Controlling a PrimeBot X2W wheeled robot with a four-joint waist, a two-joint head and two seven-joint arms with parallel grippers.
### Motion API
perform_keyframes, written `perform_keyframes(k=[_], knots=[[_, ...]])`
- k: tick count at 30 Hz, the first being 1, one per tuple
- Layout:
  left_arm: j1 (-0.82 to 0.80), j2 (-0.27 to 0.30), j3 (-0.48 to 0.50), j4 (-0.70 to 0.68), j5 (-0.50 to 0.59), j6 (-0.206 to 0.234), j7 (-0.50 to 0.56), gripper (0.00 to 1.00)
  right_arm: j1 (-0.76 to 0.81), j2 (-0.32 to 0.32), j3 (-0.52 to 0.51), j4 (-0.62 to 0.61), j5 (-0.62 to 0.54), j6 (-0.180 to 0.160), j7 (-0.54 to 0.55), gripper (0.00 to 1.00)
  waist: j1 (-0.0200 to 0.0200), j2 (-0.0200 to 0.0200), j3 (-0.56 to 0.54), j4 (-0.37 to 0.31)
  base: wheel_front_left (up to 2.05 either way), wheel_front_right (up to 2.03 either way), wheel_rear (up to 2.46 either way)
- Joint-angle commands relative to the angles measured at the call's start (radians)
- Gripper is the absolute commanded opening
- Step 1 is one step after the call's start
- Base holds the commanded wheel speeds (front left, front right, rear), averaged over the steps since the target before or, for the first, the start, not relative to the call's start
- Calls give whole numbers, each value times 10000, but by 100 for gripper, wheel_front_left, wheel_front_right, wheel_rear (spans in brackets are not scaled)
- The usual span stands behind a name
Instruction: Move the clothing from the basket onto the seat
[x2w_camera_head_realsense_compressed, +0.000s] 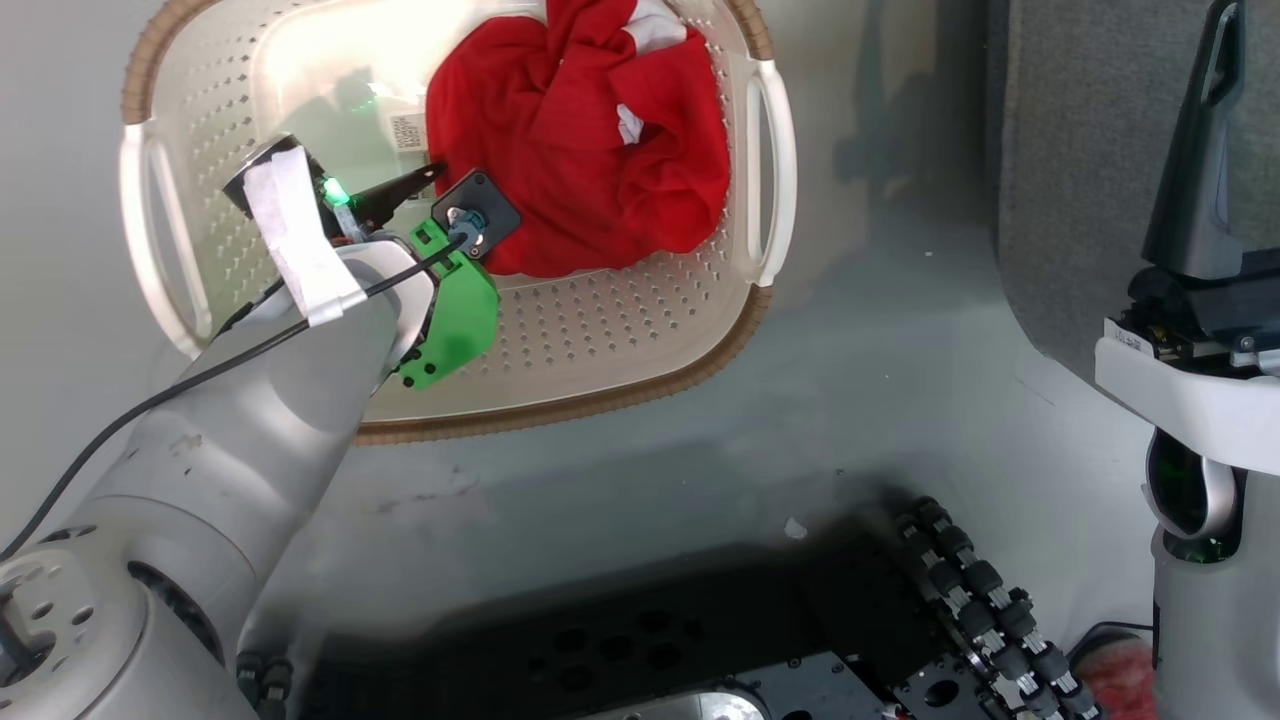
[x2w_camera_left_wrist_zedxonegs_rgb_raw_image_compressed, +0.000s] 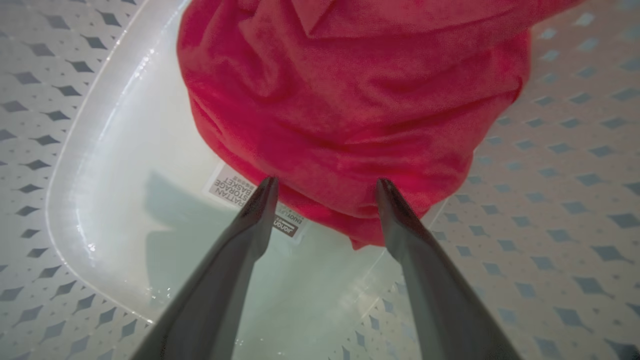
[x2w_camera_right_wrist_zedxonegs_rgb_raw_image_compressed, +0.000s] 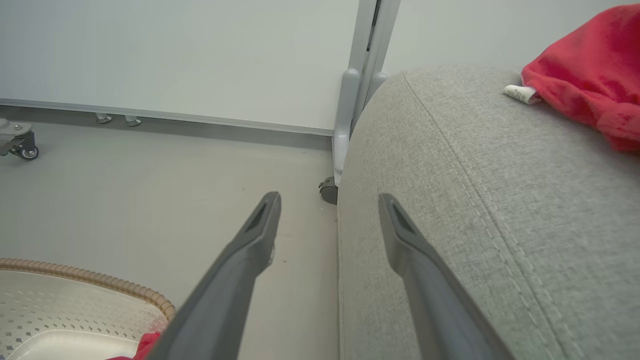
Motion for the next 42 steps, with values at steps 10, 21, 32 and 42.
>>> perform_keyframes(k=[10, 21, 32, 42], knots=[[-88, 226, -81, 336, -176, -21, 565, 100, 165, -16, 138, -205, 93, -14, -34, 100, -1, 0, 124, -402, 0, 0, 0], [36, 135, -86, 203, -787, -22, 706, 37, 253, -18, 278, -497, -172, -14, -34, 100, -1, 0, 155, -522, 0, 0, 0], [-57, 221, -87, -279, -814, -21, 230, 0, -132, -18, 280, -505, -135, -14, -34, 100, -1, 0, 52, -402, 0, 0, 0], [804, -321, 15, 19, -1915, -23, -1159, 0, -154, -22, 507, 123, -337, -14, -34, 100, -1, 0, -1823, 422, 0, 0, 0]])
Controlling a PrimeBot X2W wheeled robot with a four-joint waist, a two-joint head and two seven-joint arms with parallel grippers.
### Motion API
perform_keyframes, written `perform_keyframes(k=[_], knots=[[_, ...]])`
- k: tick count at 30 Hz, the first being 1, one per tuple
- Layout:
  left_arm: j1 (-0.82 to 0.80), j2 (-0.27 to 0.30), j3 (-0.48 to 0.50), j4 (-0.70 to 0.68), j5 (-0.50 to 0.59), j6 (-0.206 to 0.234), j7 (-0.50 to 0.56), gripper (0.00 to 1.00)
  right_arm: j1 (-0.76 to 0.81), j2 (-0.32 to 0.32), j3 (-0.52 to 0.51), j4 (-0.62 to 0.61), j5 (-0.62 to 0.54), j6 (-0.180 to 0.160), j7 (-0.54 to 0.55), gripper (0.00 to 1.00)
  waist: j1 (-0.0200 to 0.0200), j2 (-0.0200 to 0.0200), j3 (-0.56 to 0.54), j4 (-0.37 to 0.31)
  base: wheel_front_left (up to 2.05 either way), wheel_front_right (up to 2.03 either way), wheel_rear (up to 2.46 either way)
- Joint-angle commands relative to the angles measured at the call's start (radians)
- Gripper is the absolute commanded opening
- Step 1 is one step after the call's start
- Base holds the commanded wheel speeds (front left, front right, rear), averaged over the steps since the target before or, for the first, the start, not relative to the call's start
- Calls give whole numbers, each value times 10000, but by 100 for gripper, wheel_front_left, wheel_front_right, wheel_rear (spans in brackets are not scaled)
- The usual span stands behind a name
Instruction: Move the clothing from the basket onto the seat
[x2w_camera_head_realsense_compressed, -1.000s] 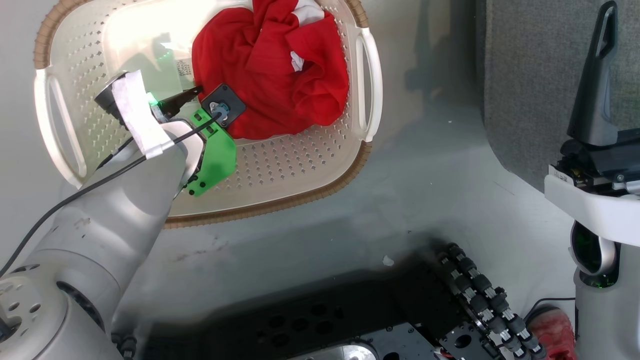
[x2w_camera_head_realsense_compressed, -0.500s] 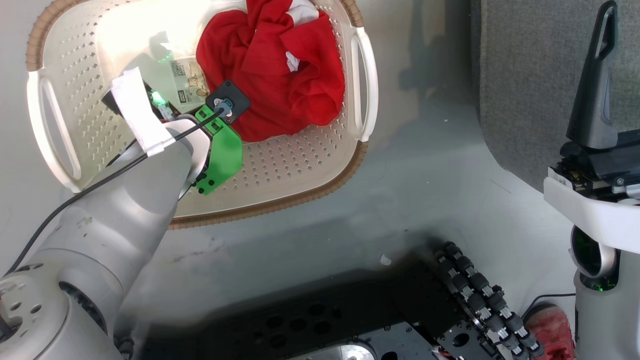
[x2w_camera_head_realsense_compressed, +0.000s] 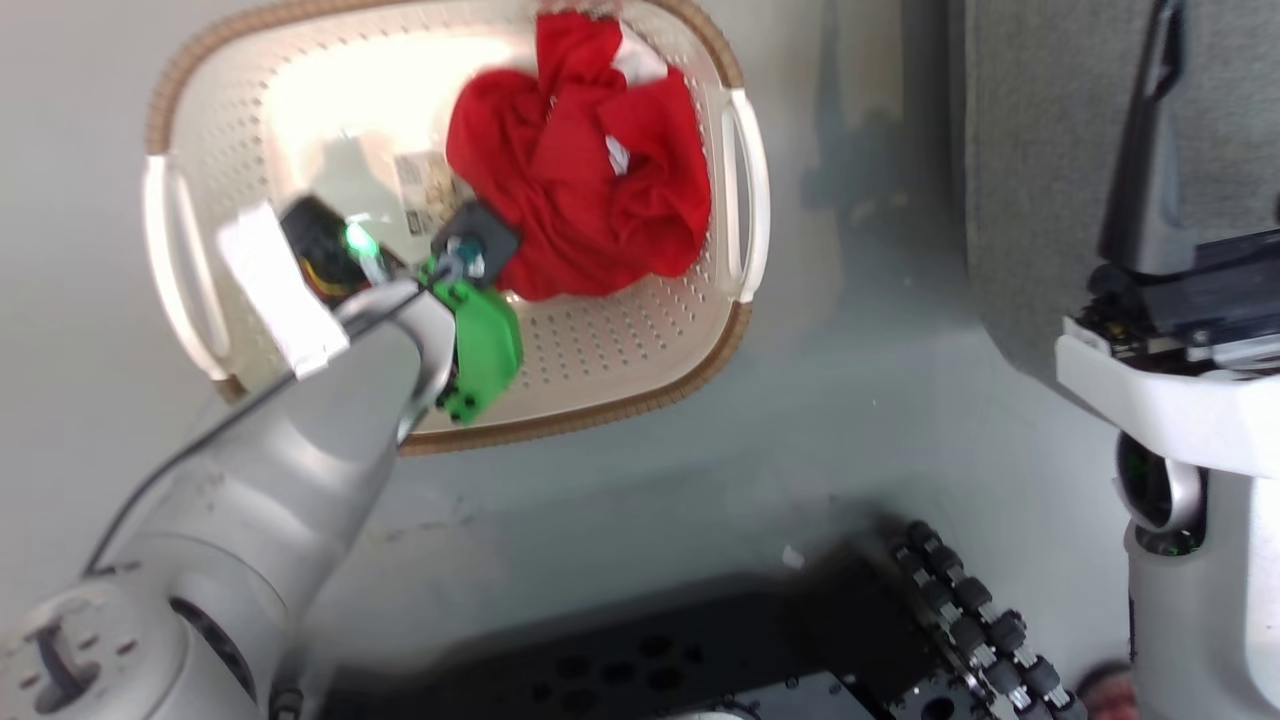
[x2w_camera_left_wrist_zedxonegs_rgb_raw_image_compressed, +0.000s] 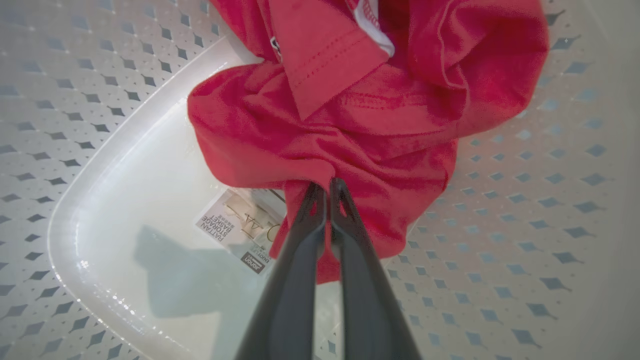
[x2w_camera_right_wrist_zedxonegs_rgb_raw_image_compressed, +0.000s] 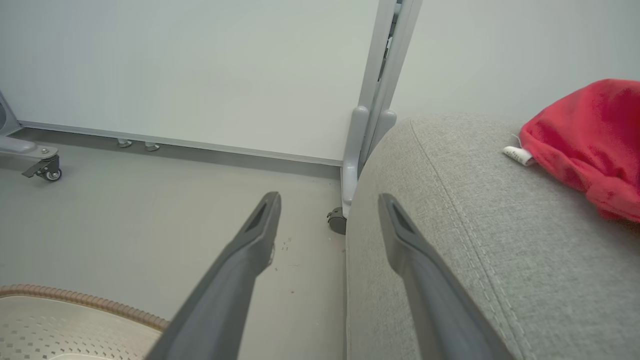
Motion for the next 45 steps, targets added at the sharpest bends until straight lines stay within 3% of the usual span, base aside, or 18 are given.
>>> perform_keyframes(k=[1, 10, 24, 32, 45], knots=[[327, -113, -17, 21, -160, -24, -167, 0, 167, -31, 23, 136, -58, -14, -34, 100, 0, 0, -1452, 632, 0, 0, 0], [1691, -255, 638, -471, -813, -9, -555, 0, 940, -31, 366, 997, 159, -14, -33, 100, 0, 0, -3982, 1110, 0, 0, 0], [4485, 521, 3733, -4148, -95, 1064, -526, 0, 2935, -31, 1523, 2620, 557, -14, -33, 100, 0, 0, -7951, 1316, 0, 0, 0], [5807, 471, 4825, -5736, 672, 1602, -527, 0, 3755, -36, 1867, 3229, 607, -14, -34, 100, 0, 0, -9447, 1338, 0, 0, 0], [6701, 342, 5093, -7484, 1403, 1657, -528, 0, 4663, -201, 2169, 3649, 877, -14, -34, 100, 0, 0, -10709, 1617, 0, 0, 0]])
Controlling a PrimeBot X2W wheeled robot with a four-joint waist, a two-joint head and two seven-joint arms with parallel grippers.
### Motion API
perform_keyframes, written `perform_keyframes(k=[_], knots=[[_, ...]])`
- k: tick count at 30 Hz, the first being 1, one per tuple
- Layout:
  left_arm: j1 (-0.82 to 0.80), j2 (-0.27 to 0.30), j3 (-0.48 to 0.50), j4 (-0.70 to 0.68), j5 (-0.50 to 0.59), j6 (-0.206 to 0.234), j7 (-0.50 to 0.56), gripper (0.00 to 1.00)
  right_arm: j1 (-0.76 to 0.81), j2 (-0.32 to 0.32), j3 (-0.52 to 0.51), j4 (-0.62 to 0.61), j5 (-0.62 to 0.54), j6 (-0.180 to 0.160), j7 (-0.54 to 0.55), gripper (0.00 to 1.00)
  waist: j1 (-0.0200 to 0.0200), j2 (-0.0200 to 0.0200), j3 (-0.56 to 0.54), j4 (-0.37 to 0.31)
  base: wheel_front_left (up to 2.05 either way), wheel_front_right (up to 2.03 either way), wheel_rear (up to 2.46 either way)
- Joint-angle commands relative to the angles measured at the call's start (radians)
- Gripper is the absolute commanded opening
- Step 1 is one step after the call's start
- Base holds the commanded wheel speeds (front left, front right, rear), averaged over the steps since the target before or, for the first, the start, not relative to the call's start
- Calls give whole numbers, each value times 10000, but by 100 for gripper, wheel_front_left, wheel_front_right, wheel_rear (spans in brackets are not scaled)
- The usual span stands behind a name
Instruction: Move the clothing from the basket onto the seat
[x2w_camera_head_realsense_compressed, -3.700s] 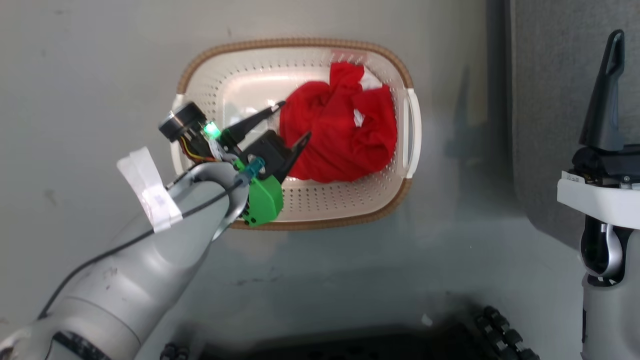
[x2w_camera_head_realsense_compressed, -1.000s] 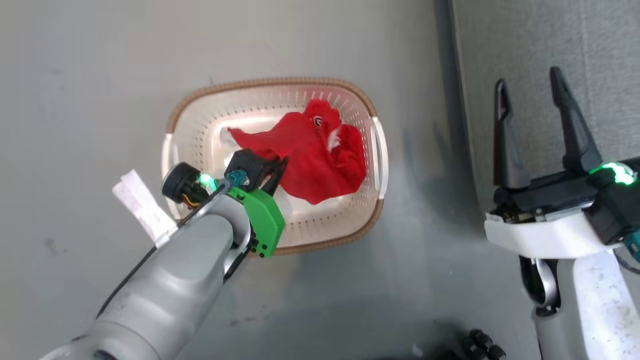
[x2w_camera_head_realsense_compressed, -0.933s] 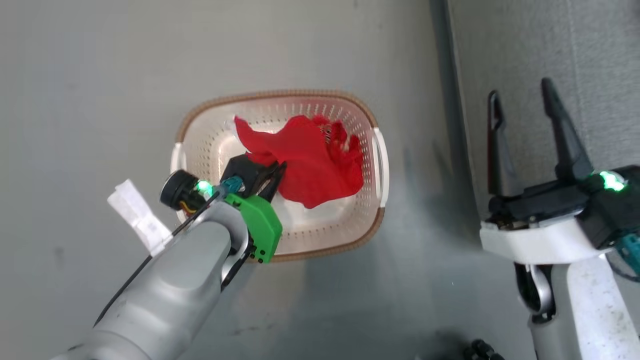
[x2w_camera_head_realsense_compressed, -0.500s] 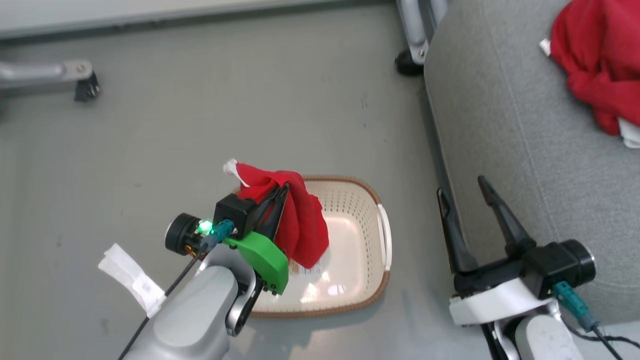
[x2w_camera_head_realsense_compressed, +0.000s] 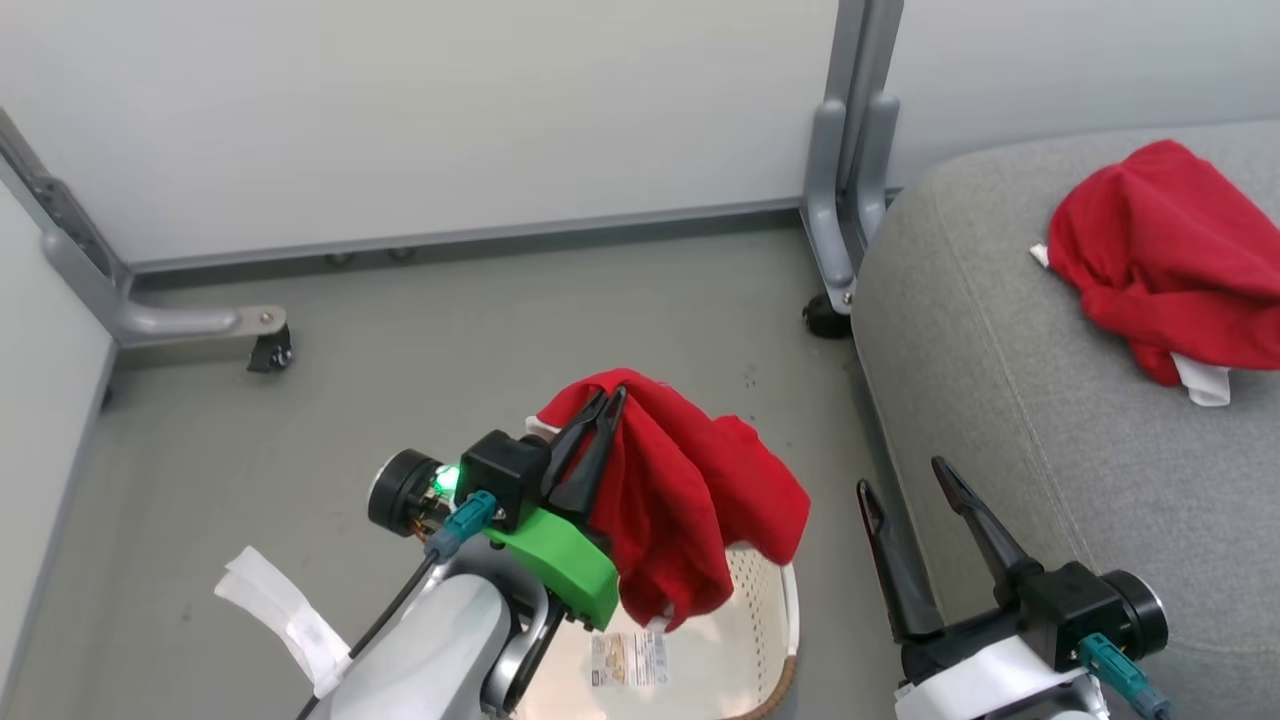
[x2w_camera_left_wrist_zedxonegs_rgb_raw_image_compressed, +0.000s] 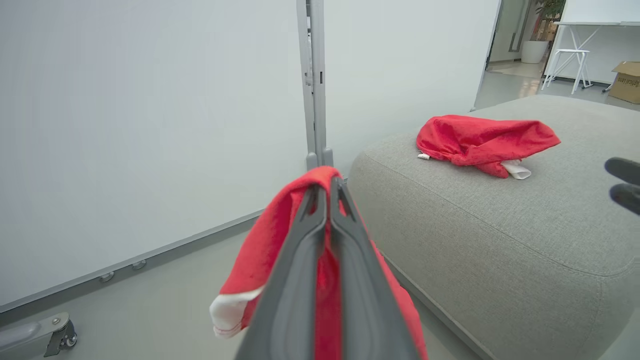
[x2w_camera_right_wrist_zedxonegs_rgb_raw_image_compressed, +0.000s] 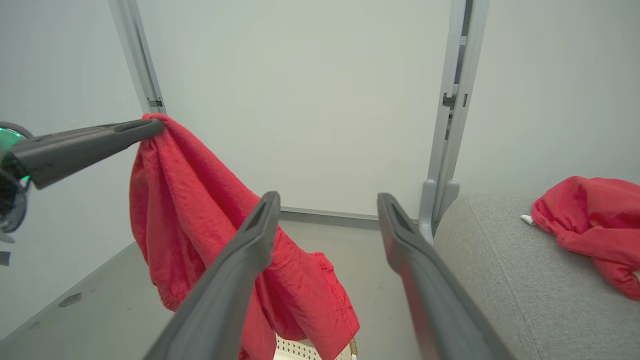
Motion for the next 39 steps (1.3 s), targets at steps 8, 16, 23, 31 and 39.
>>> perform_keyframes(k=[8, 16, 23, 31, 39], knots=[[238, -74, -101, -568, -188, -149, 147, 0, 47, 11, 513, 372, 246, -14, -34, 100, 2, 0, -641, 339, 0, 0, 0], [-49, -166, -360, -1244, -157, -227, 451, 0, -454, 75, 1544, 599, 783, -14, -33, 100, 2, 0, -583, 468, 0, 0, 0], [-191, -378, -352, -2118, -755, -598, 846, 0, -641, -114, 2076, 1388, 1033, -14, -34, 100, 2, 0, -493, 584, 0, 0, 0], [-450, -296, -481, -3139, -694, -552, 1190, 0, -753, 20, 1845, 2188, 817, -14, -33, 100, 2, 0, -362, 514, 0, 0, 0], [-438, 47, -634, -3578, -414, -345, 1506, 0, -927, 79, 2155, 2585, 1159, -14, -34, 0, 2, 0, -259, 439, 0, 0, 0]])
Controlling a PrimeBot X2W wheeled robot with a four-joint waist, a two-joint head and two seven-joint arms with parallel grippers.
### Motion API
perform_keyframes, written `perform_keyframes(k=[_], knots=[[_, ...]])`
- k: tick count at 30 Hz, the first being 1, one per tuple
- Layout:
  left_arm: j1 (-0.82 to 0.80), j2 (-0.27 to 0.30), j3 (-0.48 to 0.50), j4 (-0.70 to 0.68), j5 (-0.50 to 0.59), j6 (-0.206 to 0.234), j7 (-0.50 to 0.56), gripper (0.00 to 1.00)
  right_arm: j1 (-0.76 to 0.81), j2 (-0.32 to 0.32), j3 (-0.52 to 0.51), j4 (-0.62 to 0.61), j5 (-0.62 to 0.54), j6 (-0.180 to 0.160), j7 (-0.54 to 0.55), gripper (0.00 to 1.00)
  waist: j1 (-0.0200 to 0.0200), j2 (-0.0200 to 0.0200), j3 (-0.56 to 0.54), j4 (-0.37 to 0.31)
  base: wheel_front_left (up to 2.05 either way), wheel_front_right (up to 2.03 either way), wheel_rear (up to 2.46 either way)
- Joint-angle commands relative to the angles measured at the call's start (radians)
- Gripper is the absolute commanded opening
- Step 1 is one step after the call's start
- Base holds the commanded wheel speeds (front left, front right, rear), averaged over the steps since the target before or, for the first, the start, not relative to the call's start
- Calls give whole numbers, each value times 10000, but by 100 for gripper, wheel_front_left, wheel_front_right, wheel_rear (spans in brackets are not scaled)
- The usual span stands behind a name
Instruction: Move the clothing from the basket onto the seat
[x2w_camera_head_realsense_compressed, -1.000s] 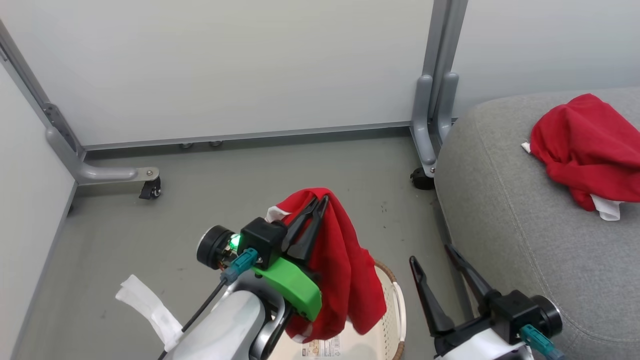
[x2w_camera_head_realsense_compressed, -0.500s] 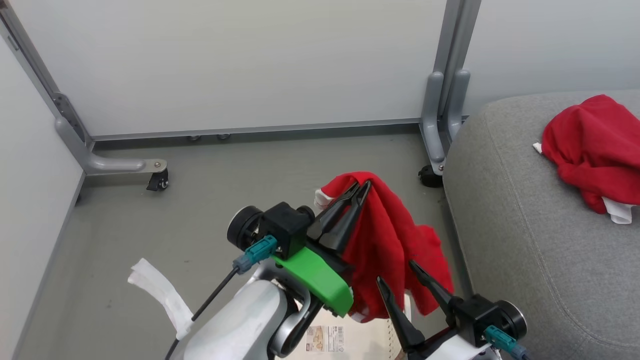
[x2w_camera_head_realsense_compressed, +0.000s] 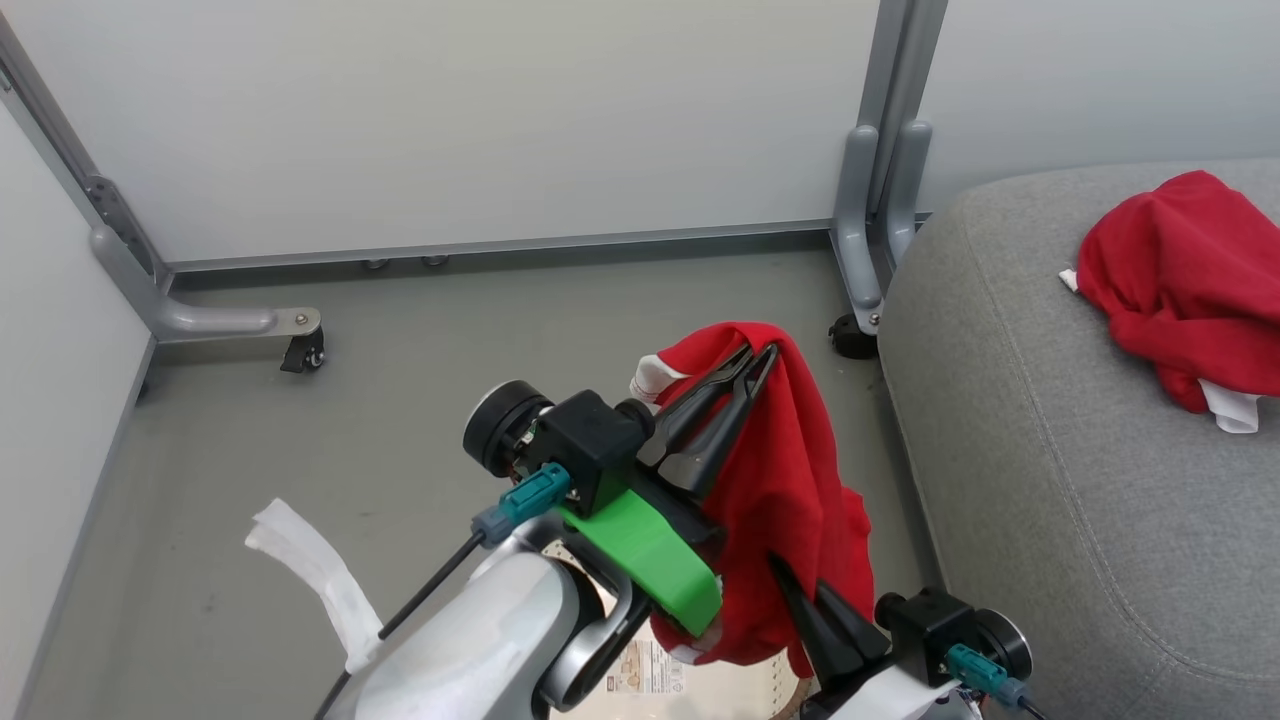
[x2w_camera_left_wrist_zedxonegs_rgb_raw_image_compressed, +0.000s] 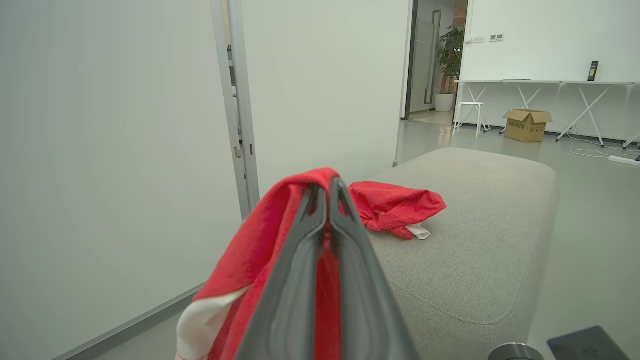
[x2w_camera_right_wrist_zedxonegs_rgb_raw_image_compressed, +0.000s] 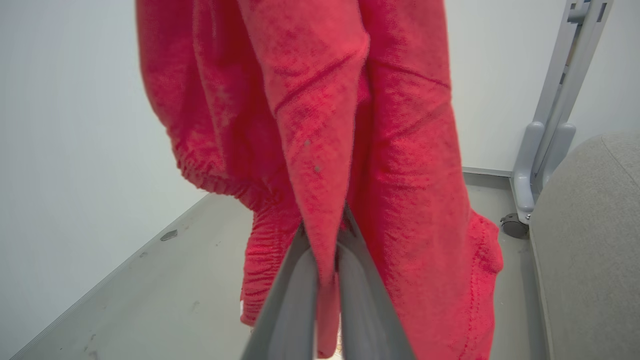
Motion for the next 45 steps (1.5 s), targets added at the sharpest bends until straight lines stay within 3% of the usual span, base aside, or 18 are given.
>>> perform_keyframes(k=[1, 12, 13, 14, 15, 35, 45], knots=[[-58, 132, -4, -19, 88, 57, 11, 0, -80, -60, -24, 46, 60, -14, -34, 0, 1, 0, 17, 16, 0, 0, 0], [46, 319, -56, 43, 65, 173, 136, 0, 62, -23, -55, -75, 176, -14, -34, 0, 1, 0, 48, 56, 0, 0, 0], [52, 327, -58, 61, 63, 189, 140, 7, 69, -23, -65, -78, 185, -14, -34, 0, 1, 0, 48, 52, 0, 0, 0], [68, 326, -42, 78, 49, 233, 127, 47, 75, -30, -69, -82, 194, -14, -34, 0, 1, 0, 48, 43, 0, 0, 0], [81, 324, -17, 97, 43, 253, 123, 100, 75, -40, -75, -86, 200, -14, -34, 0, 1, 0, 50, 35, 0, 0, 0], [221, 472, -39, 360, -123, 314, -22, 100, 75, -67, -328, -308, 6, -12, -34, 0, 1, 0, 126, -319, 0, 0, 0], [708, 1006, 407, 1202, -237, 461, -890, 100, -245, -90, -819, -980, -269, -14, -34, 0, 1, 0, 445, -1270, 0, 0, 0]])
